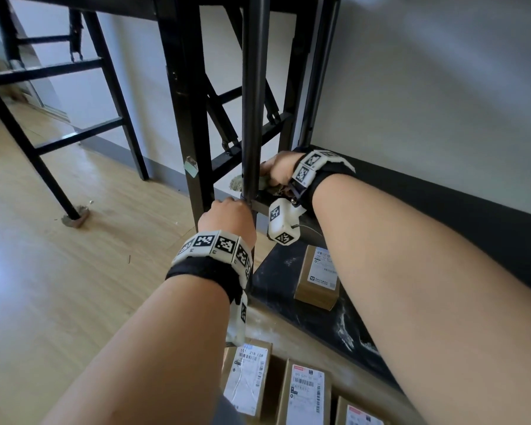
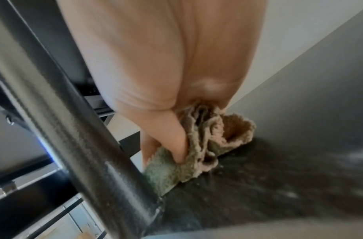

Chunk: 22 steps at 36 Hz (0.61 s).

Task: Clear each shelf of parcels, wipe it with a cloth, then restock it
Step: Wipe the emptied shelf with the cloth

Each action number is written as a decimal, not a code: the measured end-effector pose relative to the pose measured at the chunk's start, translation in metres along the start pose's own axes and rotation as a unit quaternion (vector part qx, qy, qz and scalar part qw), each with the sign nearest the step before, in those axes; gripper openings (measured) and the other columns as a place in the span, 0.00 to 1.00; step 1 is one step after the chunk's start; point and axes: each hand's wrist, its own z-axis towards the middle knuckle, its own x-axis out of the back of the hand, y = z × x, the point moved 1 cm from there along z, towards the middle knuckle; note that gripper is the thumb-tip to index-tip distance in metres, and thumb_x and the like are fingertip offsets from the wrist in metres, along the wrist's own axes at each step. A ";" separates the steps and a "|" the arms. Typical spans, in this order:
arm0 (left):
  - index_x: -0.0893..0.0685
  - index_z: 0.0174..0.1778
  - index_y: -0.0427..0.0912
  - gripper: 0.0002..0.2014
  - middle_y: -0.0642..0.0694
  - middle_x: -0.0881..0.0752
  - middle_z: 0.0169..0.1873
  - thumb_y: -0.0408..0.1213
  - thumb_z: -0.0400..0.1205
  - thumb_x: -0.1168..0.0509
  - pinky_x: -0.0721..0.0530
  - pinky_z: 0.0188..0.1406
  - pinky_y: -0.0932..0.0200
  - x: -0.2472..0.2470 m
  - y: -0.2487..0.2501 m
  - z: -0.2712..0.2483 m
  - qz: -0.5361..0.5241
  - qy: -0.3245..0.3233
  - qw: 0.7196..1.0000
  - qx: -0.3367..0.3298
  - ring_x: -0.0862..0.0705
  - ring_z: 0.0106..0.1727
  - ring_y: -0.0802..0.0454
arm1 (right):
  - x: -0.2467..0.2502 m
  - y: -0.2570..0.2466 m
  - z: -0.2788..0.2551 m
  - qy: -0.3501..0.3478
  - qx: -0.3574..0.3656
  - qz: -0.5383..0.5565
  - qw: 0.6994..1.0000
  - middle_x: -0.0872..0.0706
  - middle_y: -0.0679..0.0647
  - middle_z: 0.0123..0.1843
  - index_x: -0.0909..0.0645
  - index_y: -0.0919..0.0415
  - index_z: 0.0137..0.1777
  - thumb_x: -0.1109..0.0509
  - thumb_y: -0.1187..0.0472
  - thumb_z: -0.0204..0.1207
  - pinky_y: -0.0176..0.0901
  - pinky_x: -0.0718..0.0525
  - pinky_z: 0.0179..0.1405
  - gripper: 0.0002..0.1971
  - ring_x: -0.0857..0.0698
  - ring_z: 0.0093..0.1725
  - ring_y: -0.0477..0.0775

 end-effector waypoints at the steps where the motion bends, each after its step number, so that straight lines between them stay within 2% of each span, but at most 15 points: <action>1: 0.25 0.70 0.42 0.19 0.43 0.21 0.61 0.32 0.82 0.44 0.22 0.53 0.47 0.001 0.000 0.000 -0.001 -0.001 1.000 0.000 0.26 0.66 0.41 | 0.000 -0.001 -0.001 0.002 -0.009 -0.001 1.000 0.18 0.53 0.69 0.22 0.51 0.73 0.40 0.70 0.82 0.42 0.19 0.61 0.23 0.17 0.62 0.54; 5: 0.25 0.70 0.43 0.19 0.43 0.21 0.61 0.33 0.82 0.43 0.22 0.56 0.45 0.004 -0.001 -0.001 -0.004 -0.008 1.000 -0.004 0.25 0.65 0.41 | -0.002 -0.002 -0.013 0.024 -0.008 0.000 1.000 0.25 0.58 0.75 0.28 0.58 0.78 0.41 0.61 0.86 0.44 0.26 0.70 0.21 0.24 0.72 0.60; 6: 0.25 0.70 0.42 0.19 0.42 0.21 0.61 0.33 0.82 0.43 0.22 0.56 0.45 0.006 -0.002 -0.002 -0.004 -0.010 1.000 -0.005 0.25 0.65 0.41 | -0.003 -0.001 -0.015 0.027 -0.011 -0.005 1.000 0.24 0.60 0.75 0.28 0.61 0.77 0.40 0.61 0.86 0.42 0.23 0.66 0.20 0.24 0.72 0.60; 7: 0.24 0.69 0.42 0.19 0.42 0.21 0.61 0.32 0.82 0.42 0.21 0.57 0.45 0.007 -0.003 -0.002 -0.006 -0.012 1.000 -0.004 0.24 0.65 0.41 | -0.005 0.004 -0.016 0.031 -0.005 0.004 1.000 0.23 0.60 0.74 0.26 0.62 0.76 0.38 0.62 0.84 0.36 0.19 0.57 0.20 0.22 0.71 0.60; 9: 0.24 0.69 0.41 0.19 0.42 0.21 0.62 0.32 0.81 0.41 0.21 0.57 0.45 0.010 -0.005 -0.002 -0.011 -0.012 1.000 -0.005 0.24 0.65 0.41 | -0.005 0.014 -0.021 0.047 -0.001 0.052 0.998 0.19 0.58 0.71 0.21 0.60 0.72 0.34 0.65 0.80 0.24 0.23 0.33 0.19 0.20 0.69 0.56; 10: 0.24 0.69 0.41 0.19 0.41 0.21 0.62 0.32 0.81 0.41 0.21 0.57 0.45 0.011 -0.005 -0.002 -0.015 -0.011 1.000 -0.007 0.24 0.65 0.41 | -0.006 0.019 -0.025 0.053 -0.006 0.069 0.996 0.18 0.57 0.70 0.19 0.59 0.70 0.33 0.66 0.79 0.24 0.26 0.29 0.19 0.19 0.69 0.55; 11: 0.24 0.69 0.41 0.19 0.41 0.21 0.62 0.32 0.81 0.41 0.20 0.57 0.44 0.012 -0.005 -0.002 -0.018 -0.010 1.000 -0.009 0.24 0.65 0.40 | -0.006 0.024 -0.026 0.050 -0.011 0.077 0.996 0.18 0.56 0.69 0.18 0.58 0.69 0.33 0.66 0.78 0.25 0.25 0.30 0.19 0.19 0.69 0.55; 12: 0.24 0.69 0.41 0.19 0.41 0.21 0.62 0.32 0.81 0.42 0.20 0.57 0.44 0.013 -0.004 -0.002 -0.021 -0.011 1.000 -0.010 0.23 0.65 0.40 | -0.006 0.026 -0.029 0.047 -0.017 0.090 0.995 0.17 0.56 0.69 0.18 0.57 0.68 0.33 0.67 0.78 0.27 0.23 0.36 0.19 0.19 0.68 0.56; 15: 0.24 0.70 0.41 0.20 0.41 0.21 0.62 0.32 0.81 0.42 0.19 0.55 0.45 0.013 -0.003 -0.004 -0.028 -0.018 0.999 -0.012 0.22 0.64 0.40 | -0.008 0.028 -0.037 0.047 -0.022 0.088 0.995 0.16 0.58 0.66 0.16 0.60 0.66 0.33 0.65 0.80 0.40 0.21 0.64 0.15 0.18 0.66 0.59; 16: 0.25 0.70 0.42 0.20 0.42 0.20 0.61 0.32 0.81 0.42 0.19 0.55 0.45 0.012 -0.002 -0.005 -0.028 -0.019 0.999 -0.014 0.22 0.63 0.40 | -0.010 0.028 -0.041 0.049 -0.022 0.091 0.994 0.15 0.57 0.64 0.15 0.61 0.64 0.32 0.64 0.80 0.45 0.22 0.68 0.14 0.18 0.65 0.59; 19: 0.25 0.71 0.42 0.21 0.42 0.20 0.62 0.32 0.81 0.42 0.18 0.57 0.45 0.011 -0.003 -0.006 -0.027 -0.020 0.999 -0.017 0.22 0.64 0.40 | -0.011 0.032 -0.053 0.043 -0.014 0.069 0.997 0.14 0.52 0.61 0.12 0.56 0.60 0.33 0.65 0.80 0.50 0.21 0.68 0.13 0.17 0.62 0.57; 21: 0.26 0.72 0.42 0.21 0.41 0.20 0.62 0.33 0.81 0.42 0.18 0.58 0.44 0.011 -0.004 -0.006 -0.024 -0.021 0.999 -0.019 0.22 0.64 0.40 | -0.006 0.034 -0.058 0.047 -0.022 0.047 0.998 0.15 0.53 0.64 0.13 0.56 0.63 0.33 0.64 0.80 0.48 0.20 0.68 0.14 0.18 0.63 0.58; 22: 0.26 0.71 0.42 0.20 0.41 0.20 0.62 0.33 0.82 0.42 0.18 0.58 0.44 0.011 -0.005 -0.006 -0.022 -0.023 0.999 -0.022 0.22 0.64 0.40 | -0.002 0.037 -0.058 0.059 -0.026 0.055 0.996 0.15 0.54 0.65 0.14 0.56 0.64 0.33 0.65 0.79 0.43 0.21 0.67 0.15 0.18 0.65 0.58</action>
